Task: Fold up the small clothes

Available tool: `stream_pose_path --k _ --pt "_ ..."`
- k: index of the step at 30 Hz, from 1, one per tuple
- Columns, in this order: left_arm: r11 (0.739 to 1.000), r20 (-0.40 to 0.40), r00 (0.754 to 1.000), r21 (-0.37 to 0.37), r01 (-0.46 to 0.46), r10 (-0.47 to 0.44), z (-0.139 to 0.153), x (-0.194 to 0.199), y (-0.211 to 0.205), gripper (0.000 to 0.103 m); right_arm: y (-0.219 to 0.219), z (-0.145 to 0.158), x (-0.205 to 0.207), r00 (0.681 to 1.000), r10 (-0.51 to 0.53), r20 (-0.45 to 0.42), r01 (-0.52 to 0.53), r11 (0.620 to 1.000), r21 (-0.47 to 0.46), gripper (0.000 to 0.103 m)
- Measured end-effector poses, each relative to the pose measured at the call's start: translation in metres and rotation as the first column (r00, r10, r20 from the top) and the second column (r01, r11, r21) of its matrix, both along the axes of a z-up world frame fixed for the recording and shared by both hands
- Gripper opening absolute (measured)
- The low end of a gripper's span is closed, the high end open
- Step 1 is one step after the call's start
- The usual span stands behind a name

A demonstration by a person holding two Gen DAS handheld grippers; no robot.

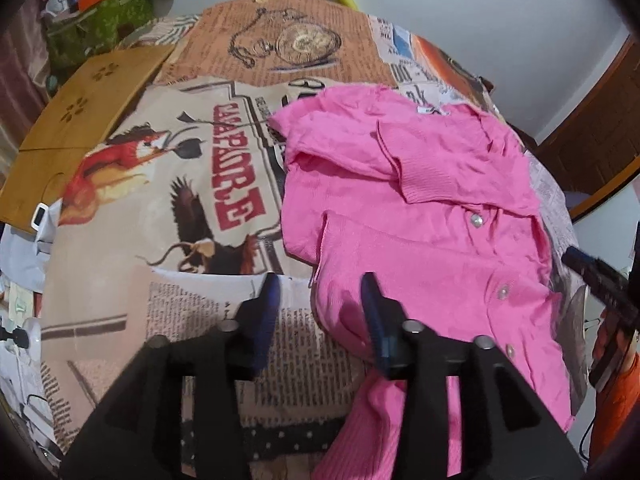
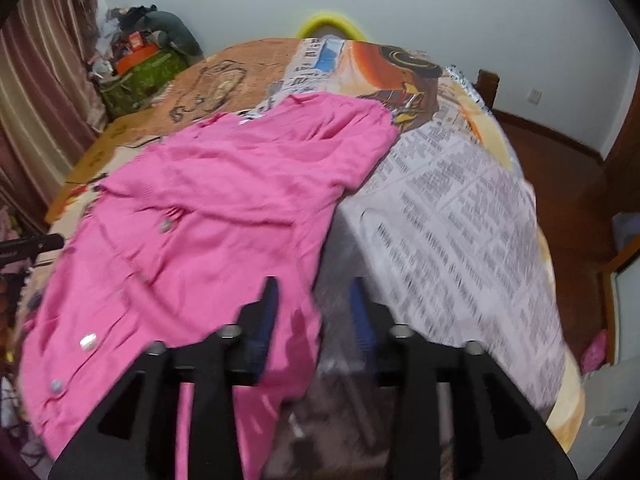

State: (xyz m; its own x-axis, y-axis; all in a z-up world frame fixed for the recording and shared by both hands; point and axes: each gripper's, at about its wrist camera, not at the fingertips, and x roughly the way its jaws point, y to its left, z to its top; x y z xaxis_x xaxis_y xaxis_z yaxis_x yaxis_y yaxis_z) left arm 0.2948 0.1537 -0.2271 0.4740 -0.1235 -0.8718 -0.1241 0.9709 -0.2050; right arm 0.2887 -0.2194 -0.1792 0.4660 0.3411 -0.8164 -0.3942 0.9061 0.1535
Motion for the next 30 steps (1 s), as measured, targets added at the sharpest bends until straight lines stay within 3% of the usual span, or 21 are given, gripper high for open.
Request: stream_pose_path --k 4,11,14,18,20,22,23,30 --pt "1.000 -0.001 1.000 0.010 0.015 -0.015 0.004 -0.007 -0.004 0.055 -0.002 -0.007 -0.019 0.999 0.004 -0.044 -0.003 1.000 0.025 0.048" --pt "0.999 -0.066 0.997 -0.009 0.047 -0.047 -0.023 0.005 -0.012 0.056 -0.005 -0.031 -0.032 0.987 -0.009 -0.159 0.026 0.994 0.105 0.048" --pt "0.997 -0.091 0.994 0.041 0.062 -0.058 -0.035 0.014 -0.019 0.051 0.001 -0.037 -0.032 0.983 0.017 -0.185 0.005 0.993 0.115 0.048" --pt "0.996 -0.083 0.995 0.051 0.068 -0.063 -0.043 0.024 -0.022 0.044 0.008 -0.040 -0.026 0.983 0.040 -0.177 -0.017 0.992 0.128 0.048" --pt "0.997 -0.076 0.995 0.029 0.065 -0.063 -0.042 0.029 -0.021 0.037 0.011 -0.040 -0.021 0.985 0.043 -0.168 -0.020 0.990 0.138 0.039" --pt "0.998 -0.074 0.995 0.001 0.068 -0.067 -0.042 0.034 -0.020 0.018 0.014 -0.042 -0.020 0.984 0.049 -0.172 -0.025 0.990 0.140 0.014" --pt "0.997 -0.072 0.995 -0.013 0.070 -0.070 -0.042 0.035 -0.020 0.013 0.015 -0.042 -0.019 0.984 0.053 -0.172 -0.028 0.990 0.141 0.010" --pt "0.996 -0.029 0.996 -0.013 0.088 -0.088 -0.030 0.030 -0.024 0.006 0.013 -0.010 -0.027 0.998 0.063 -0.029 -0.058 0.986 0.157 0.004"
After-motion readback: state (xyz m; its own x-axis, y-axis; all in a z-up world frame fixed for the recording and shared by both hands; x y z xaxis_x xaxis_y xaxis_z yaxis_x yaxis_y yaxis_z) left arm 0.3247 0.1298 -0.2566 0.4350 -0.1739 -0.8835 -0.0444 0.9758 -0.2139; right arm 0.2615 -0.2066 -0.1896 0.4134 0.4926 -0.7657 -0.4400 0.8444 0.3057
